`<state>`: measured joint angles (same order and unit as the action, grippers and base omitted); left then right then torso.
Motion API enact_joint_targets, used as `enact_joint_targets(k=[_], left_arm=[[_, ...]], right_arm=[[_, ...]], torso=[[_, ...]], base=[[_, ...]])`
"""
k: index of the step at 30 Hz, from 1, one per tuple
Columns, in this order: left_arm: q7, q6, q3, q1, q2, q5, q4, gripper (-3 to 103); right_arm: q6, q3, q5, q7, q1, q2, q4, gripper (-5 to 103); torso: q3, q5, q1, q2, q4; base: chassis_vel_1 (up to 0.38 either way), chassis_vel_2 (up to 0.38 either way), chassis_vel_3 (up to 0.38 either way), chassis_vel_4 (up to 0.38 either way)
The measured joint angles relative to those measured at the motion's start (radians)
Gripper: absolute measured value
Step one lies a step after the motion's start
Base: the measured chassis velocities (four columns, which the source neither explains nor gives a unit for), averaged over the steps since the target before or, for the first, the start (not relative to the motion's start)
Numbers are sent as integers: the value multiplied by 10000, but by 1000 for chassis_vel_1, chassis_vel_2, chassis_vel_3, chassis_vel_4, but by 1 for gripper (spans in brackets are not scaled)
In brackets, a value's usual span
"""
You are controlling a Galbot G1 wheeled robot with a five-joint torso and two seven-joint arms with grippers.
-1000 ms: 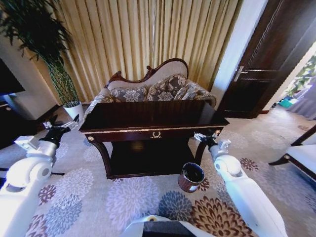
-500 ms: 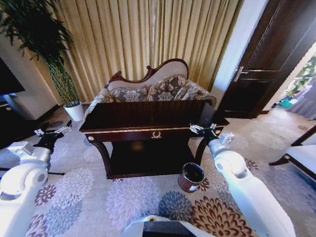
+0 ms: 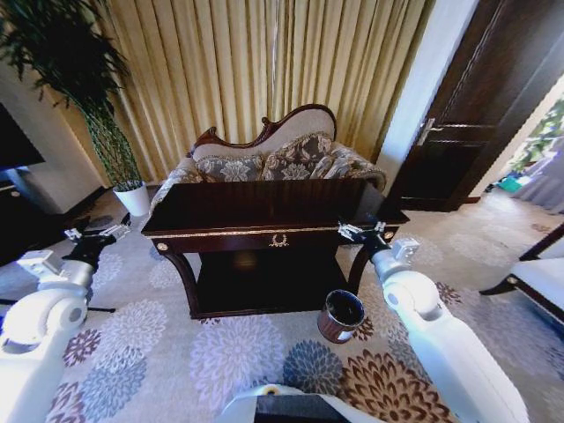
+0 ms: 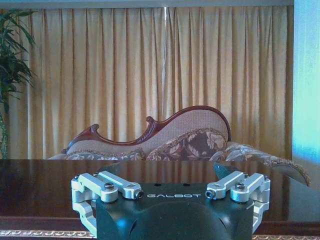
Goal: Move to the front of the table and place the trash on the table into the trash bin.
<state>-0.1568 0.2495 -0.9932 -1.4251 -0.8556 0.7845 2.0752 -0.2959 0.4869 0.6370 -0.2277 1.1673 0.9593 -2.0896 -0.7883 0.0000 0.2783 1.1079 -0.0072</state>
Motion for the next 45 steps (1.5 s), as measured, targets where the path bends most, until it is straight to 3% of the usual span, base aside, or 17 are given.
enact_joint_targets(k=[45], left_arm=[[3, -44, 204, 192, 89, -2, 31, 100]], right_arm=[[177, 154, -18, 26, 181, 48, 125, 100]], torso=[[0, -1, 0, 0, 2]], base=[[81, -77, -76, 80]])
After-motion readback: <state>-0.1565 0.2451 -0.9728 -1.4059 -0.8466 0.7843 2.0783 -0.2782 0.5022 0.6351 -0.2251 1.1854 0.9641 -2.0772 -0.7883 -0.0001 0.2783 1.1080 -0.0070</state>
